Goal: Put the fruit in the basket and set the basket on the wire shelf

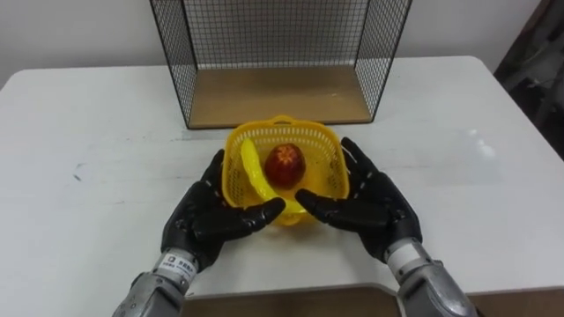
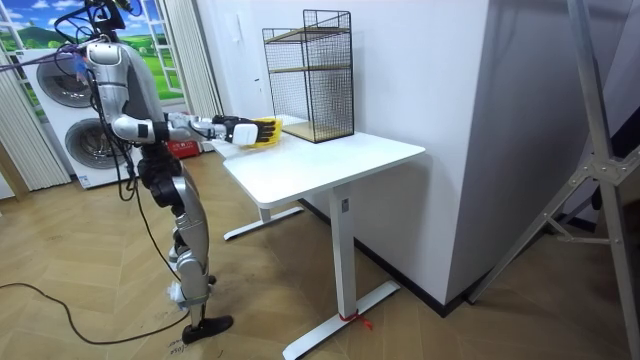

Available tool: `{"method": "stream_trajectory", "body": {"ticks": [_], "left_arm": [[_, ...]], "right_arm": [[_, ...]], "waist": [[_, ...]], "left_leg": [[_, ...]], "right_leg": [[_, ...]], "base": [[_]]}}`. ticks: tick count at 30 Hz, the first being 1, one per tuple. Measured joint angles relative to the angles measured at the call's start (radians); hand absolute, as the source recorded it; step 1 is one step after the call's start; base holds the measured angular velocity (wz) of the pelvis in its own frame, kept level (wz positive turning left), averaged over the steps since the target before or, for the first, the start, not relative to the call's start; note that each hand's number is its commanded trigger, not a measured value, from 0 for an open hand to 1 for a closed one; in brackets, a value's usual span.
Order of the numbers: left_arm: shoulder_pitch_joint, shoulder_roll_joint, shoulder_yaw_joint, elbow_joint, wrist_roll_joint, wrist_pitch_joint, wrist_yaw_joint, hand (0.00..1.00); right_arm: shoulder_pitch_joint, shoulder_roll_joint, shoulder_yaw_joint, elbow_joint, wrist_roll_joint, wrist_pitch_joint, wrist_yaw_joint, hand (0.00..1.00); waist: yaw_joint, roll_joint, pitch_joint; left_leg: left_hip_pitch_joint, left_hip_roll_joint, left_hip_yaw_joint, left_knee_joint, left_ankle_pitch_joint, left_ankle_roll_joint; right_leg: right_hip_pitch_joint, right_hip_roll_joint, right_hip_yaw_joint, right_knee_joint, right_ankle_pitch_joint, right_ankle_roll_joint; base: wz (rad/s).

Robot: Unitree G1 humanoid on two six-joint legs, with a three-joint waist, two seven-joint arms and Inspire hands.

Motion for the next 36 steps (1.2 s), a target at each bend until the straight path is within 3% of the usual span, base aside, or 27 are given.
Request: {"method": "stream_trajectory", "body": {"ticks": [8,21,26,36], "left_arm": [[-0.032,-0.001,-0.002,0.000,0.001,0.000,0.000,0.00],[-0.049,-0.003,-0.001,-0.013,0.006,-0.004,0.000,0.00],[-0.088,-0.005,-0.001,-0.013,0.044,-0.016,0.000,0.00],[-0.089,-0.011,0.001,-0.019,0.061,-0.020,0.000,0.00]], "right_arm": [[-0.022,0.002,-0.002,0.012,-0.100,0.000,-0.018,0.00],[-0.054,0.006,0.001,0.012,-0.160,0.000,-0.030,0.00],[-0.081,0.007,0.004,0.012,-0.181,-0.016,-0.040,0.00],[-0.085,0.012,0.003,0.012,-0.197,-0.019,-0.040,0.00]], "waist": [[-0.015,-0.012,0.0072],[-0.017,-0.011,0.0046],[-0.017,-0.010,0.0042],[-0.018,-0.006,0.0010]], "left_leg": [[-0.002,0.002,0.003,-0.001,0.000,0.000],[-0.010,0.011,0.005,0.001,0.000,0.000],[0.001,0.013,0.004,0.002,0.000,0.000],[-0.001,0.013,0.004,0.003,0.000,0.000]], "right_leg": [[-0.017,0.002,0.006,0.014,0.001,-0.001],[-0.028,0.011,0.006,0.018,0.007,-0.008],[-0.015,0.012,0.004,0.017,0.007,-0.009],[-0.013,0.012,0.004,0.018,0.008,-0.010]], "base": [[-0.01],[0.00],[0.00],[0.00]]}}
